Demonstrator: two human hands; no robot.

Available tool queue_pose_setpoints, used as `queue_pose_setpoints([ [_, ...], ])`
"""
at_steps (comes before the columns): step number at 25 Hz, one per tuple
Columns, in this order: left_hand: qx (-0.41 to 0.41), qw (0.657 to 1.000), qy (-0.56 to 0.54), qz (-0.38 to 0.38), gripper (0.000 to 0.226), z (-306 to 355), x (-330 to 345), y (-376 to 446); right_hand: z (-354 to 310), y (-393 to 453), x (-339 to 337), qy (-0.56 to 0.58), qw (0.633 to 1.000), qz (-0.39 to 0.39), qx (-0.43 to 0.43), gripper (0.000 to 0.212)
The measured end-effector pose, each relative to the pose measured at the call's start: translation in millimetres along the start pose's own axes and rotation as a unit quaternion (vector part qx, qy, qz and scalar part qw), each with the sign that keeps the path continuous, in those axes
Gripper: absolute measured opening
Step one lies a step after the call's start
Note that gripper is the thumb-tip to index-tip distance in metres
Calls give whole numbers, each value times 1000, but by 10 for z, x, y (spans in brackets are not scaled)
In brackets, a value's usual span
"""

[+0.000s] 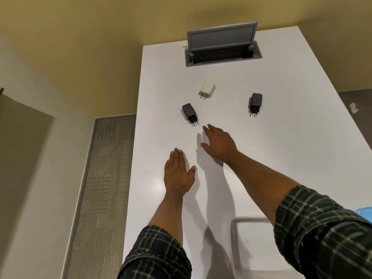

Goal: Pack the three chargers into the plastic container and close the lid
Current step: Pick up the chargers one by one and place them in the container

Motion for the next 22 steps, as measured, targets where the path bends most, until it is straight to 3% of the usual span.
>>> queue_pose_setpoints([
  [6, 0, 999, -5, 49, 75, -64, 114, 216, -116, 454, -4, 23, 1000, 3, -9, 73],
  [12, -7, 990, -20, 137, 71, -83, 235, 252, -241, 886, -71, -33, 998, 16, -51, 76],
  [22, -10, 990, -29, 136, 72, -125, 283, 292, -342, 1311, 7, 20, 999, -40, -7, 67],
])
Point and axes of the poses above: each hand's wrist, its own y-axis towards the middle knuckle, its own x-axis out of the palm, z = x × y, the point moved 4 cm from there along y, towards the middle knuckle, and after that the axes turned 10 degrees about -z, right-handed, at the moved point
